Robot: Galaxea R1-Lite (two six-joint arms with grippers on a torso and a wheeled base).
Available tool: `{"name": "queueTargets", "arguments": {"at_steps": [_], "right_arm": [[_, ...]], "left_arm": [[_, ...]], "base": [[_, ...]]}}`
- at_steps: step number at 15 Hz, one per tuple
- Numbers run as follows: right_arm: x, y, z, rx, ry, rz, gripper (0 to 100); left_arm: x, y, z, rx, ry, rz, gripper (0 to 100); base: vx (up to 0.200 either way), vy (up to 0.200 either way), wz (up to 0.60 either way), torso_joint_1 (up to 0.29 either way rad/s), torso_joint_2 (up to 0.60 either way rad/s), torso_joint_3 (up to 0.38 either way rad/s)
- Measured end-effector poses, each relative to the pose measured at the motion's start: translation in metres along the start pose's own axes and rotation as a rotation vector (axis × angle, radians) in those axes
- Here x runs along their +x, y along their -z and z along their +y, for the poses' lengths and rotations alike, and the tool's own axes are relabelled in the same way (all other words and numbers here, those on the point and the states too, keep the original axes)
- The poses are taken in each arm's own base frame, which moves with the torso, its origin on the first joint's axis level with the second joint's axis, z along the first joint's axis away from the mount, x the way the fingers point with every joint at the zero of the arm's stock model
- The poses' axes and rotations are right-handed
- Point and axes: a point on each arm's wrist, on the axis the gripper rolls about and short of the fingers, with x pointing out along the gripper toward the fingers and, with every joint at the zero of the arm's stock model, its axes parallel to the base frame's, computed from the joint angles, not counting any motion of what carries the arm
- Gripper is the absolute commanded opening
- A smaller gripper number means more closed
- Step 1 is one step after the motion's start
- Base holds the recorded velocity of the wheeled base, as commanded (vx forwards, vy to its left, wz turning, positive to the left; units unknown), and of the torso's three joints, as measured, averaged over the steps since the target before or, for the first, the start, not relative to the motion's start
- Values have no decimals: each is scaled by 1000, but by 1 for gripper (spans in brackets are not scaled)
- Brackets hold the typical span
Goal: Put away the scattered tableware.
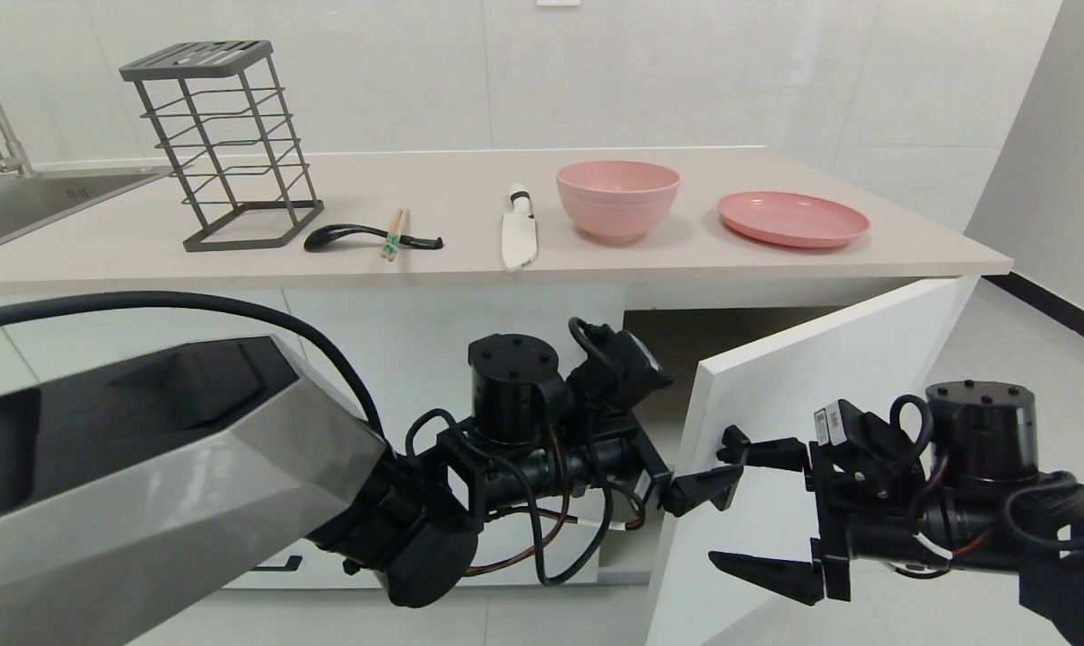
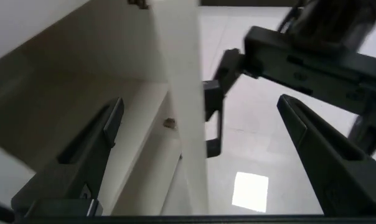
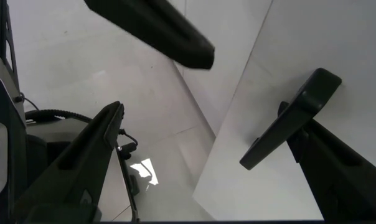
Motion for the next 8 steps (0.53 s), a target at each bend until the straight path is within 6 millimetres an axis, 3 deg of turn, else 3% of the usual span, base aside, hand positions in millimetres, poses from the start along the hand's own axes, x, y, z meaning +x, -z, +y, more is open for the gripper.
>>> {"name": "queueTargets", "arguments": {"at_steps": [3,8], "right_arm": [[-9,1,-4,9,29,-5,100],[-28,2,-20,5,137,-21,100]], "left_arm": [[10,2,-11,17,96,-32,100],[18,4,-10,22,106,-41,100]], "base": [[0,0,0,0,0,0],[0,0,0,0,0,0]]}}
